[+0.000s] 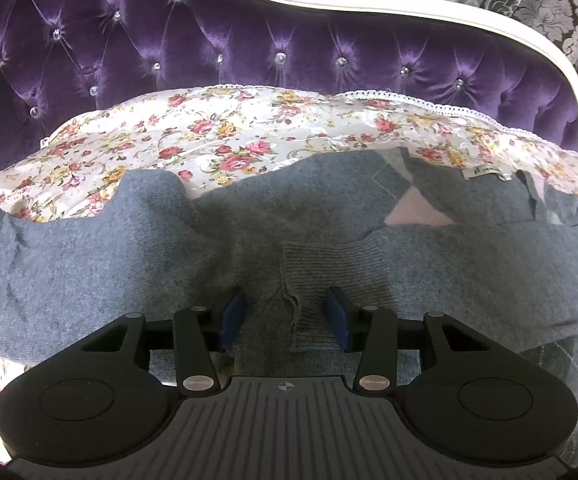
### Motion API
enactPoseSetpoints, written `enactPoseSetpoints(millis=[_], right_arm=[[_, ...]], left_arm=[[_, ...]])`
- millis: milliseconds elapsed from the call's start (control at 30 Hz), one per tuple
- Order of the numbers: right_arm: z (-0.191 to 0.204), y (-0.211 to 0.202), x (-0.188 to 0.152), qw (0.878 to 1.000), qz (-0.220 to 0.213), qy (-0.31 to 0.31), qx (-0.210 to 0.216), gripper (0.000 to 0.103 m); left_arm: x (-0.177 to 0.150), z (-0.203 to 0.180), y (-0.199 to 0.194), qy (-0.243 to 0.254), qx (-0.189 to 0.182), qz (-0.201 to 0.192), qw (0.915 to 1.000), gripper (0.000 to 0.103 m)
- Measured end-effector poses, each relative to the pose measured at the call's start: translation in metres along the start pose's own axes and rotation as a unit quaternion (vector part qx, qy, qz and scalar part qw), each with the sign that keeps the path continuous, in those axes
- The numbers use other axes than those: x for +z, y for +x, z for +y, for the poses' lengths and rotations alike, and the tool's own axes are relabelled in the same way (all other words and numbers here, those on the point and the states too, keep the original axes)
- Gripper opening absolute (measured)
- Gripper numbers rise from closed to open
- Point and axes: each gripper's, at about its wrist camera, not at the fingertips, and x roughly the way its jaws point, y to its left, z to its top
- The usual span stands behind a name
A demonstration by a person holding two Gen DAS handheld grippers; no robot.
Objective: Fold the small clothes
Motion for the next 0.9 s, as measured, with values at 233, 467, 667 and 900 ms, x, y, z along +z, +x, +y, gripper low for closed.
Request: enactPoseSetpoints(millis=[233,467,667,900], right_arm=[[0.021,-0.060,-0.035,0.998,-0.027,-0.050,0.028,0.063],[0.044,-0.067,-0.066,0.996,0.003,-0.087,0.027,0.062],[0.043,-0.039,-0.065,0.997,-0.012,-0.076,-0.024,0.062],[0.017,-0.042,-0.077,0.998,-0.010,-0.039,-0.053,0.066]], left_arm=[[0.001,0.001,0.000,-0.001,-0.003,0.003,1.0000,0.044],[0.002,0.001,0.000,-0.004,-0.002,0.006,1.0000,0.044],[0.001,0.002,-0.001,-0.008,-0.003,0.007,0.9999,0.045],[-0.001,0.003,-0.002,-0.007,-0.011,0.006,0.9999,0.051]])
